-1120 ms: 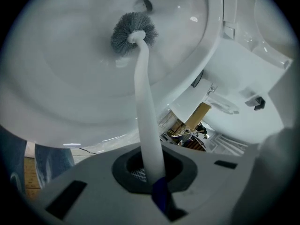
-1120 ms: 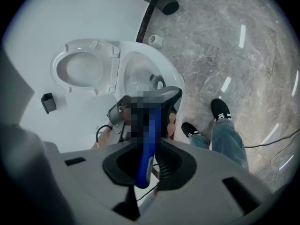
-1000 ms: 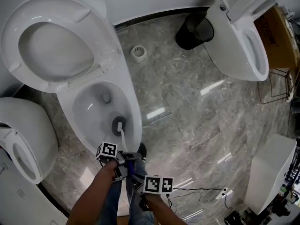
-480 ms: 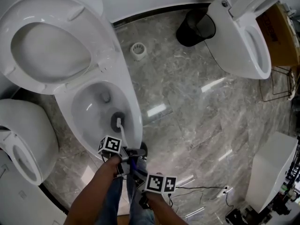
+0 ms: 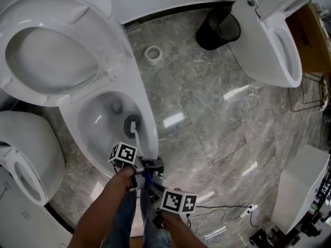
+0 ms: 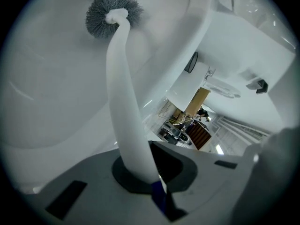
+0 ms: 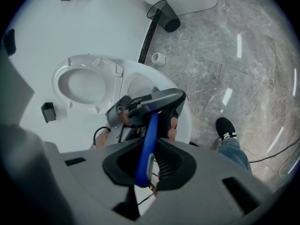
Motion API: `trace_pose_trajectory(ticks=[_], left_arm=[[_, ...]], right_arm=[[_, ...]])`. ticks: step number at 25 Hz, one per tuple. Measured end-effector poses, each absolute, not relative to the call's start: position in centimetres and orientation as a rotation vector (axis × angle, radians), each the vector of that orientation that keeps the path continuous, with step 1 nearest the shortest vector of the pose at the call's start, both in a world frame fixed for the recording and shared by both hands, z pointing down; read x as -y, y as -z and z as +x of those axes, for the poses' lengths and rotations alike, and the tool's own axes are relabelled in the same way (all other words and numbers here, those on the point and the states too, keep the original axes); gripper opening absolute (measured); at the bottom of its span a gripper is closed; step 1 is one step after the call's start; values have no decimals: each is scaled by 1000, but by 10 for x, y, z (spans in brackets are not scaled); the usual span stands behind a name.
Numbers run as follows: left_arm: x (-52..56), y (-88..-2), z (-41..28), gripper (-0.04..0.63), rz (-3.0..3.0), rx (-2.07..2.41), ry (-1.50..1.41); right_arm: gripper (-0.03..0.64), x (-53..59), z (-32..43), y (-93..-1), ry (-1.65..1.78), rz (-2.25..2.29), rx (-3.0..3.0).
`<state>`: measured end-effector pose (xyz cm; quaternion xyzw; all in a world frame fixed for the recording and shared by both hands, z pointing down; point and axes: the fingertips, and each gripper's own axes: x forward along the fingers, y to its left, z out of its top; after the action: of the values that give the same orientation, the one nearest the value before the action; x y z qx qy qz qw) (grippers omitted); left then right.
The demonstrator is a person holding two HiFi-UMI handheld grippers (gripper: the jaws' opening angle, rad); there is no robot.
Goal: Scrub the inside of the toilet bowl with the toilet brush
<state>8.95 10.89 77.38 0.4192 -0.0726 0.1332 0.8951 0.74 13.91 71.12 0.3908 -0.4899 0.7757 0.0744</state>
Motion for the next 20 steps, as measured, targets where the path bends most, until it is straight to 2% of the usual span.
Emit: trace_pose_trajectory(ticks=[20], left_arm=[[-38,-771,90,-2,958,129,-255]], right_arm=[[58,-73,6,-716,-2292,1236,1566]])
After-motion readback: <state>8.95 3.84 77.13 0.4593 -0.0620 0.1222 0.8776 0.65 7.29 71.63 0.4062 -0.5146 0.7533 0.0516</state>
